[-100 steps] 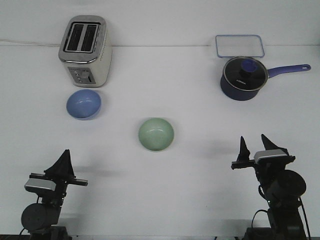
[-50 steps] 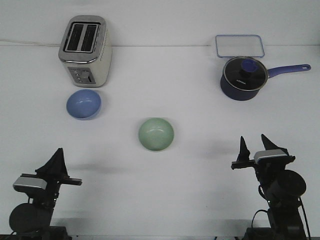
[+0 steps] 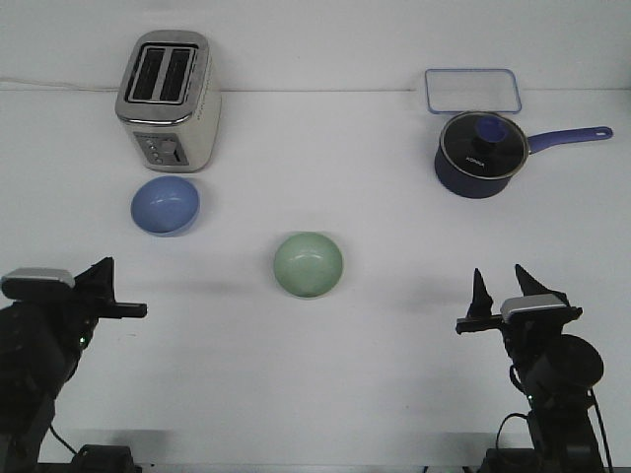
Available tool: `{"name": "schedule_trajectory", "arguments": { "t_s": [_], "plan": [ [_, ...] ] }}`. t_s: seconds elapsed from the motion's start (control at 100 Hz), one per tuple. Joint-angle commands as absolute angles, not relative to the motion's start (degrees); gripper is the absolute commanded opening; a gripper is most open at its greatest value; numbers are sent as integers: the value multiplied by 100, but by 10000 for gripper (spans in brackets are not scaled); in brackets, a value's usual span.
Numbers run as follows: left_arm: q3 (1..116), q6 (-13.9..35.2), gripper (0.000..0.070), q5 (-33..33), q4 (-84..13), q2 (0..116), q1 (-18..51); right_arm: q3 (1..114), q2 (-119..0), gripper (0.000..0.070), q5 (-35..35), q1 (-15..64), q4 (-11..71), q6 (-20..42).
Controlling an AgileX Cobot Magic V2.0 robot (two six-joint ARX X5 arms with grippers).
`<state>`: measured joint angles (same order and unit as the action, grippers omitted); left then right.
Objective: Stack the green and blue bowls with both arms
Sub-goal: 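Reach the left gripper forward to the light blue bowl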
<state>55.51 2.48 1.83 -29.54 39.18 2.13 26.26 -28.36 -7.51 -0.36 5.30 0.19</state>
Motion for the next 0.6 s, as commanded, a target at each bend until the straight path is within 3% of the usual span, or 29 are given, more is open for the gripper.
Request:
{"name": "schedule_trajectory", "arguments": {
  "t_s": [0.0,0.2,0.59],
  "plan": [
    [6014,237,12,185,-3369,4394,209,2644,-2853,450,-746,-34,473,12],
    [6803,169,12,189,-4344,5443,211,2644,-2853,450,-746,-34,471,12],
    [6842,180,15,189,-4381,5765,228,2644,-2853,450,-746,-34,471,12]
  ]
}}
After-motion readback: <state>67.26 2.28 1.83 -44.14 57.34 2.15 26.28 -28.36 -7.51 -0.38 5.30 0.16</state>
